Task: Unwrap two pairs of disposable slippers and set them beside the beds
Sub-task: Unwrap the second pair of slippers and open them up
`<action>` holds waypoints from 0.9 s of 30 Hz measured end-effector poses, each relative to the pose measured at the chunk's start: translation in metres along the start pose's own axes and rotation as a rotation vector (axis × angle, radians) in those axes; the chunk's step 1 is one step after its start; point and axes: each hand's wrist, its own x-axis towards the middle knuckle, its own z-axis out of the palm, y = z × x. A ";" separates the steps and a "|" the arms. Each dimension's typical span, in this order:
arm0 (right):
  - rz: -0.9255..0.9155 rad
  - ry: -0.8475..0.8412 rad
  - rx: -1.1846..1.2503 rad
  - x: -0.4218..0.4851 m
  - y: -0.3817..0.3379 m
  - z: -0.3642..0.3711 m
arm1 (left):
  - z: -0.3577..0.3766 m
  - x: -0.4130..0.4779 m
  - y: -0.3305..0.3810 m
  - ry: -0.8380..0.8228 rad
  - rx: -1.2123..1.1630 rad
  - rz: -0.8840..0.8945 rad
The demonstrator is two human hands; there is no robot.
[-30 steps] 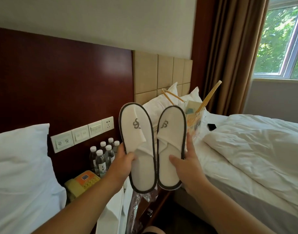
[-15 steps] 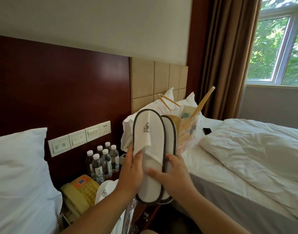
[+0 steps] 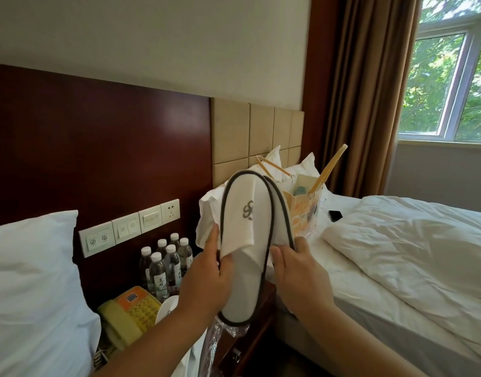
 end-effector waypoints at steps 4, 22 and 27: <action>-0.009 0.001 0.070 -0.006 -0.007 0.007 | -0.001 -0.001 0.003 0.031 0.003 0.026; -0.059 0.008 -0.032 -0.001 -0.010 0.008 | 0.002 -0.005 0.002 0.002 0.134 -0.036; 0.031 -0.077 -0.136 0.002 -0.015 0.010 | 0.000 0.008 0.003 0.072 0.310 0.046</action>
